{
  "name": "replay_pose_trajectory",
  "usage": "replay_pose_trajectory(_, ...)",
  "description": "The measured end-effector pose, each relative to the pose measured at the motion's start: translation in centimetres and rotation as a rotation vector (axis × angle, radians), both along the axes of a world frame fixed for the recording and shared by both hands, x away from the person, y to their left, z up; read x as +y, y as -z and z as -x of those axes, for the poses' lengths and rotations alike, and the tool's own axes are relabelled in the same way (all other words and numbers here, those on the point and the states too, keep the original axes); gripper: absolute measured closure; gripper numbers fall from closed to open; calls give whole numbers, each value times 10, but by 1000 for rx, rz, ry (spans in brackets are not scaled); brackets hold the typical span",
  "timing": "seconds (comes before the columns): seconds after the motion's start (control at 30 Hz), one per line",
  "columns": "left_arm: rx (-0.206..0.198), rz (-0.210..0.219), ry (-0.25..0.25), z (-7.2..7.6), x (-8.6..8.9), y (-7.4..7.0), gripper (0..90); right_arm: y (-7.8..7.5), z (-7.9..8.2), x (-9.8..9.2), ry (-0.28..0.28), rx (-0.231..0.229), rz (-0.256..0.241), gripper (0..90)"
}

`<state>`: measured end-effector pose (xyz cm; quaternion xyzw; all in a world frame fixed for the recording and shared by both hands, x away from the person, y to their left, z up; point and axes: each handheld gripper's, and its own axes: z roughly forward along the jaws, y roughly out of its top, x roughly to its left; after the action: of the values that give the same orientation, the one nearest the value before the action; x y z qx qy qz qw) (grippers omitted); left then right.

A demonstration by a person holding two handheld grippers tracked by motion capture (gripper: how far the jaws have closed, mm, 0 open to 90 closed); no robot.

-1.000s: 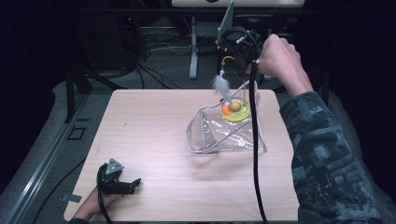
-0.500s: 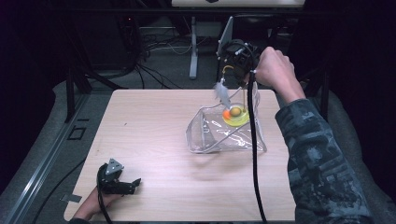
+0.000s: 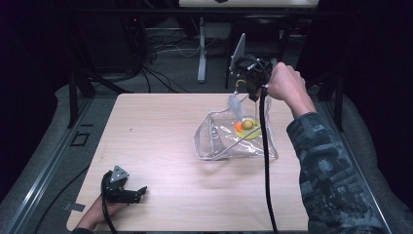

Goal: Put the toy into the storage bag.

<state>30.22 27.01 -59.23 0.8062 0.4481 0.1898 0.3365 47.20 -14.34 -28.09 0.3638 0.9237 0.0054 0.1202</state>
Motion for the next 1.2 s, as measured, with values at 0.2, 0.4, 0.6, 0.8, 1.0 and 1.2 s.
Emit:
replay_pose_trajectory(0.2,0,0,0,0,0,0,2,12,1,-3,-2,17,7,876)
replay_pose_trajectory(0.4,0,1,0,0,0,0,2,27,0,-8,-1,37,-6,875)
replay_pose_trajectory(0.6,1,3,-1,0,0,0,2,39,0,-13,3,49,-11,876)
replay_pose_trajectory(0.8,1,3,-1,0,0,0,2,50,0,-17,13,67,-12,876)
replay_pose_trajectory(1.0,2,4,-1,0,0,0,2,62,-1,-19,8,79,-15,876)
replay_pose_trajectory(1.2,2,4,-1,0,0,0,2,72,-2,-21,16,91,0,876)
